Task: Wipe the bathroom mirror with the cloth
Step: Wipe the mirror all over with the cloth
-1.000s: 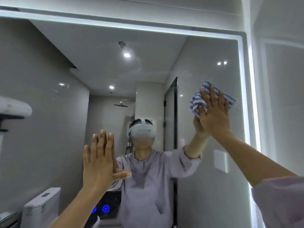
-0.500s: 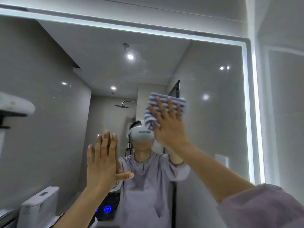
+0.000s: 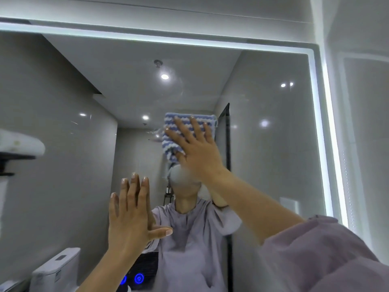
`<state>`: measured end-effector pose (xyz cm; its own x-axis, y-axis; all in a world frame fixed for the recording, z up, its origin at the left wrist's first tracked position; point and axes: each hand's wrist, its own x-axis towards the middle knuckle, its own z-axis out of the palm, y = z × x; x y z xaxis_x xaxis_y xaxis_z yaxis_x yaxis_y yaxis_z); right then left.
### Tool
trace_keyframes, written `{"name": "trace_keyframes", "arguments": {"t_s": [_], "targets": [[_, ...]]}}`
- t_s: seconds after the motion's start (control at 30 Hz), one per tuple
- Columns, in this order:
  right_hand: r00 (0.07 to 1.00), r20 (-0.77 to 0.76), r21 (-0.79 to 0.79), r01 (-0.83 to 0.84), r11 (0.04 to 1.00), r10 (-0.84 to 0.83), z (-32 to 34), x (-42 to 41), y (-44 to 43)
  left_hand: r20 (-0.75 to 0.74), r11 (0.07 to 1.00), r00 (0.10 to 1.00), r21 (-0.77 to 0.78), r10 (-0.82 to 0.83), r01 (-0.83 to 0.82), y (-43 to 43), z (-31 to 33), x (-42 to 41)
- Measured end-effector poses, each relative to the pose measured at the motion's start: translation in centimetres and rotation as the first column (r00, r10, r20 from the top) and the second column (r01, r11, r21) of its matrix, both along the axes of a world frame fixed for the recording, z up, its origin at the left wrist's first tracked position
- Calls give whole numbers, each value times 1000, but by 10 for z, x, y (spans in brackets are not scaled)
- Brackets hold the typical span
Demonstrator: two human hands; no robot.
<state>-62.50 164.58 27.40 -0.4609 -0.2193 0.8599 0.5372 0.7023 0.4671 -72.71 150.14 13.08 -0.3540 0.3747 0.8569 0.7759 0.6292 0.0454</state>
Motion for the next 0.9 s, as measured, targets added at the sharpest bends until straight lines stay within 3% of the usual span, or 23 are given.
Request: {"name": "trace_keyframes", "arguments": {"t_s": [0.2, 0.37, 0.57, 0.7, 0.9], "targets": [[984, -175, -134, 11, 991, -34, 21, 56, 56, 9, 1000, 1000, -10, 7, -7, -2, 1, 3], [925, -357, -389, -19, 921, -132, 24, 112, 113, 20, 1000, 1000, 2, 12, -12, -3, 2, 8], [896, -409, -489, -52, 871, -175, 16, 102, 108, 8, 1000, 1000, -6, -18, 18, -4, 2, 10], [925, -355, -433, -35, 901, -134, 6, 79, 76, 1, 1000, 1000, 5, -11, 11, -4, 1, 9], [989, -131, -119, 60, 991, -75, -2, 24, 19, -3, 1000, 1000, 14, -14, 14, -2, -4, 2]]}}
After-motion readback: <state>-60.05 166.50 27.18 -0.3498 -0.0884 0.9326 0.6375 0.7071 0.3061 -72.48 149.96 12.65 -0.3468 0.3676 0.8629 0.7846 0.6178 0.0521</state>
